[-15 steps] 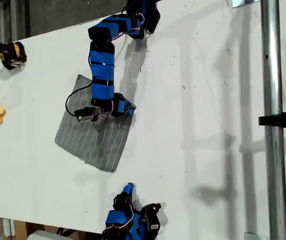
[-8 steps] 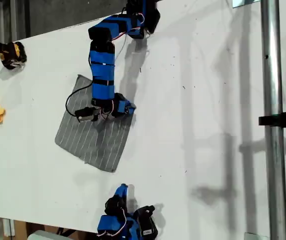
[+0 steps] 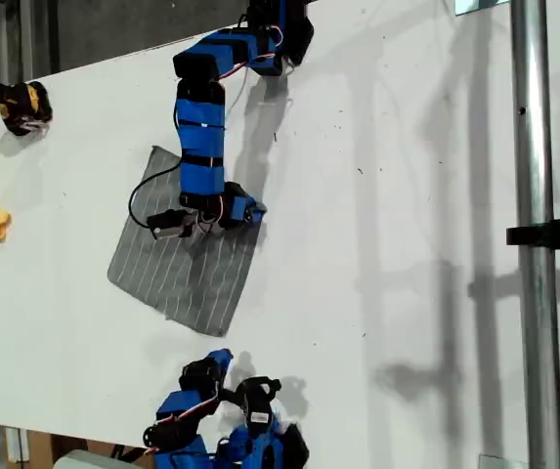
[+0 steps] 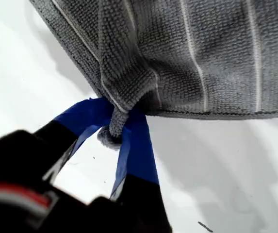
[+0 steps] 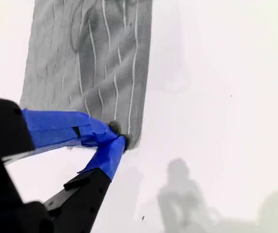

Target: Grasp corners of a towel and fold twice.

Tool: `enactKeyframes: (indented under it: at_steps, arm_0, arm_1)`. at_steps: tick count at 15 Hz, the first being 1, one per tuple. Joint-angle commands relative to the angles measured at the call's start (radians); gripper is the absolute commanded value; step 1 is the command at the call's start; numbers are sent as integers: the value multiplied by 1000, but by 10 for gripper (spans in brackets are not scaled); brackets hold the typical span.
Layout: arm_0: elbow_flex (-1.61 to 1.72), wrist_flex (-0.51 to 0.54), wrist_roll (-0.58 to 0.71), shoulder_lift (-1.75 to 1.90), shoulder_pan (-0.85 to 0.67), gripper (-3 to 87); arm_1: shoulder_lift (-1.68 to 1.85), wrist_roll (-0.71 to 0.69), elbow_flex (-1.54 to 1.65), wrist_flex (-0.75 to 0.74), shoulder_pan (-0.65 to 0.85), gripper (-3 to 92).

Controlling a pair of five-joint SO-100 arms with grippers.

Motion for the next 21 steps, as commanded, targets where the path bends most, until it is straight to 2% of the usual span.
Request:
enactKeyframes:
  at_steps: [1, 3, 6, 9, 10, 17, 19, 21]
  arm_0:
    - [-141, 23, 46, -107, -71, -24]
    - [-245, 92, 140, -236, -138, -15]
    - [-445, 222, 196, -529, -190, 124]
    - [-592, 239, 324, -649, -164, 276]
    - [-614, 236, 353, -641, -158, 299]
    - [-626, 272, 443, -588, -222, 299]
    - [-615, 253, 511, -598, -252, 300]
    - [-558, 190, 591, -609, -291, 300]
  arm_1:
    - [57, -5, 2, -5, -25, -1]
    - [78, -2, 25, -3, -25, -1]
    - [94, 3, 41, -3, -23, -1]
    - [104, 3, 60, -5, -21, -1]
    - [107, 3, 66, -3, -20, -1]
    - [115, 0, 74, -6, -12, -1]
    - [115, 3, 75, -8, -12, -1]
    - [118, 3, 75, -8, -17, -1]
